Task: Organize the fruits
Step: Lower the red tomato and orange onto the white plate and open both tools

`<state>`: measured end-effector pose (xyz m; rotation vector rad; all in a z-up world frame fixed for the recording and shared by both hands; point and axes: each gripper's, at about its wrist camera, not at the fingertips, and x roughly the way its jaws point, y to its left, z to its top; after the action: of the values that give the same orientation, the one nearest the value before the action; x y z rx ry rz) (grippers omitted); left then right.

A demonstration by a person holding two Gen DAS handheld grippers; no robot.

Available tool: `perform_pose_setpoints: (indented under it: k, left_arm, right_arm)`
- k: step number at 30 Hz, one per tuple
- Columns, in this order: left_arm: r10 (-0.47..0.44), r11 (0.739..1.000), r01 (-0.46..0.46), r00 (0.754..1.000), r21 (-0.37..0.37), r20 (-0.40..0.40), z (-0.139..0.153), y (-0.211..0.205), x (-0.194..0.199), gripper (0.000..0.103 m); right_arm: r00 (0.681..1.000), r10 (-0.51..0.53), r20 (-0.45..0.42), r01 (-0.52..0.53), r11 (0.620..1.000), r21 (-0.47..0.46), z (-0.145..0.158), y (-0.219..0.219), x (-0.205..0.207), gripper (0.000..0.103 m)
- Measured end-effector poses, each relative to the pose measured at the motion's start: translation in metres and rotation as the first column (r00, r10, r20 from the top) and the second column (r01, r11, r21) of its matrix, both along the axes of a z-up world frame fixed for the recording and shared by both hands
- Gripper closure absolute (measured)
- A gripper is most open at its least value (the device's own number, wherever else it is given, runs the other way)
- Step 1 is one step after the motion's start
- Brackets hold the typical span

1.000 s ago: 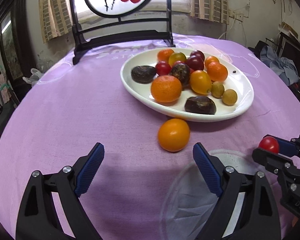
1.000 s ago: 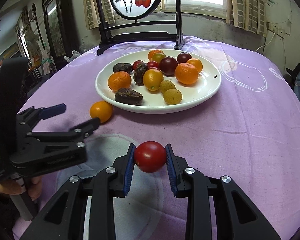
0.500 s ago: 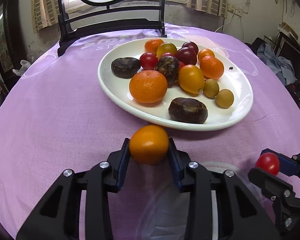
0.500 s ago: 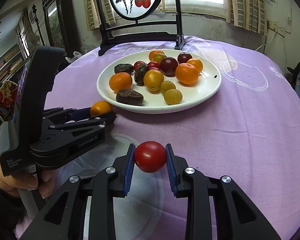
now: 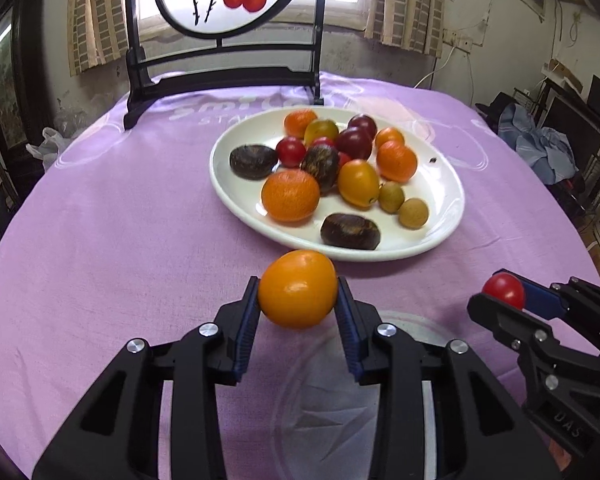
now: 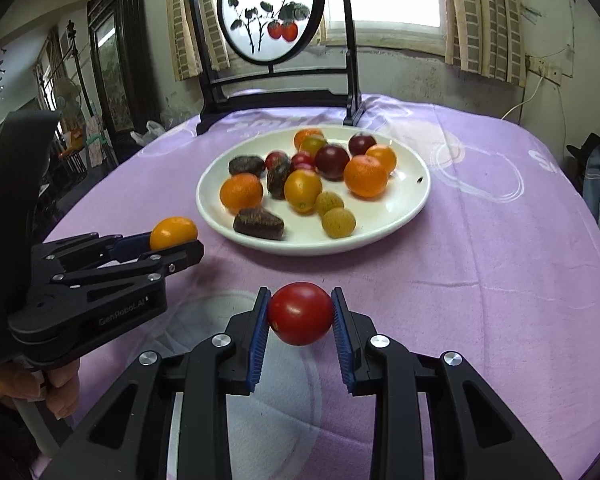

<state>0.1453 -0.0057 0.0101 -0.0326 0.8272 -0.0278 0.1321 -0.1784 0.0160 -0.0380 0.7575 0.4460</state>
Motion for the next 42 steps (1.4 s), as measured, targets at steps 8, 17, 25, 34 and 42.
perform_pose_setpoints:
  k: [8, 17, 25, 34, 42]
  left_arm:
    - [-0.01, 1.0, 0.008, 0.998, 0.024, 0.06, 0.032, -0.006, 0.014, 0.067]
    - [-0.001, 0.998, -0.003, 0.997, 0.057, 0.082, 0.046, -0.016, 0.046, 0.067]
    - [0.035, 0.998, -0.036, 0.999, 0.058, 0.023, 0.027, -0.017, 0.085, 0.067]
    - [0.061, 0.997, -0.06, 0.998, 0.043, -0.019, 0.011, -0.017, 0.108, 0.067]
    - [0.063, 0.997, -0.063, 0.998, 0.04, 0.001, 0.013, -0.017, 0.103, 0.051]
  right_arm:
    - [0.998, -0.031, 0.047, 0.03, 0.999, 0.024, 0.022, -0.007, 0.012, 0.072]
    - [0.996, -0.023, 0.082, 0.025, 0.999, -0.028, 0.031, -0.001, 0.043, 0.072]
    - [0.998, -0.045, 0.043, 0.046, 0.998, -0.032, 0.011, 0.002, 0.079, 0.072]
    - [0.998, -0.054, -0.02, 0.054, 0.999, -0.005, -0.013, 0.004, 0.105, 0.06]
    - [0.998, -0.066, -0.009, 0.066, 0.998, 0.002, -0.011, -0.004, 0.099, 0.052]
